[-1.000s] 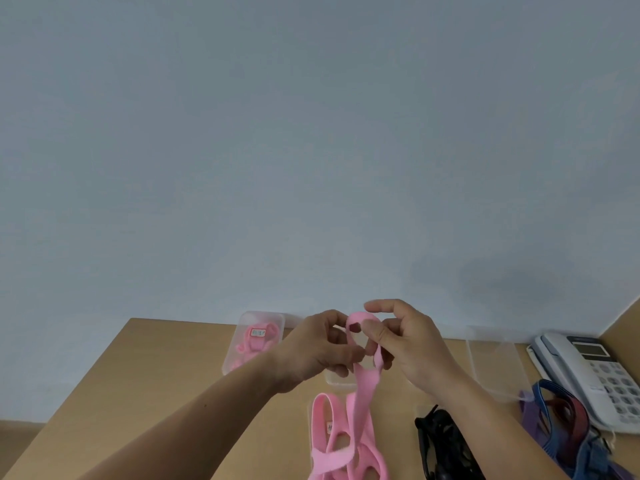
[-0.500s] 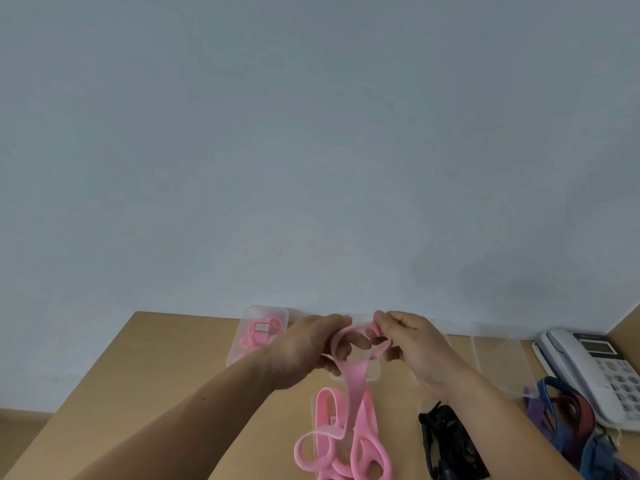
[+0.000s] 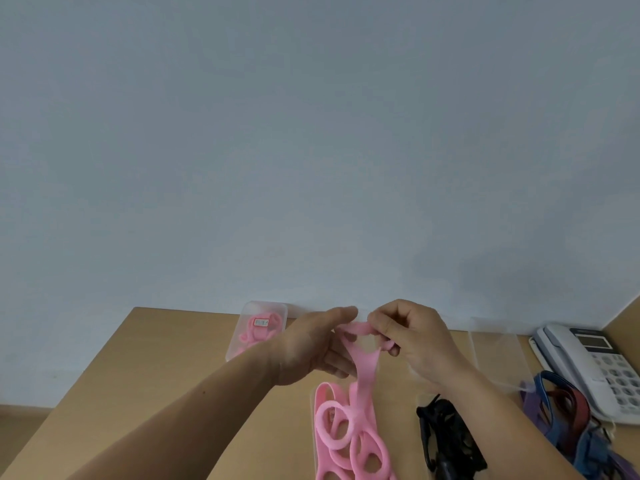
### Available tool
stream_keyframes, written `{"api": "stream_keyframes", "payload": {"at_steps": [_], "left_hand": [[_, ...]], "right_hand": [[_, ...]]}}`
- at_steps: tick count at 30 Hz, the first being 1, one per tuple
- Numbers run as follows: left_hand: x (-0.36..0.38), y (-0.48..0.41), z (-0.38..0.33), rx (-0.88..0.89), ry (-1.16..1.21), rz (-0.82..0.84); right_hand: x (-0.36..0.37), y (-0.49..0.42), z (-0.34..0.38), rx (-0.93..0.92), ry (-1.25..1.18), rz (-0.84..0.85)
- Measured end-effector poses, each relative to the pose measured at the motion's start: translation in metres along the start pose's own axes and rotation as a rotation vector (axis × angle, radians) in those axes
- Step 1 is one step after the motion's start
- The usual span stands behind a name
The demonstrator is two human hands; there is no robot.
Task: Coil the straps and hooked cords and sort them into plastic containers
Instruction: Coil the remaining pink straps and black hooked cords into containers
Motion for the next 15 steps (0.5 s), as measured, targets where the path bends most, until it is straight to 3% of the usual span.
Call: {"api": "stream_keyframes", "payload": {"at_steps": [4, 11, 15], "left_hand": [[-0.0023, -0.0016, -0.0003, 0.06, 0.111, -0.06], [0.0015, 0.0002, 0.0005, 0.105, 0.159, 0.056], [0.0009, 0.0009, 0.0022, 0.142, 0.187, 0.103]], "right_hand": [[0.0003, 0.0018, -0.0003, -0.136, 0.104, -0.04], [0.0035, 0.0043, -0.0012, -0.249, 0.175, -0.069], [0.0003, 0.0063, 0.0016, -0.223, 0.115, -0.024]]}}
Point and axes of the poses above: each hand's wrist, its own y-axis away from the middle knuckle, its own x-axis out of the palm, z = x × y, the point moved 1 cm from there along -y, towards the middle knuckle, and after that the axes turned 9 degrees about -z, right-handed, at the moved point
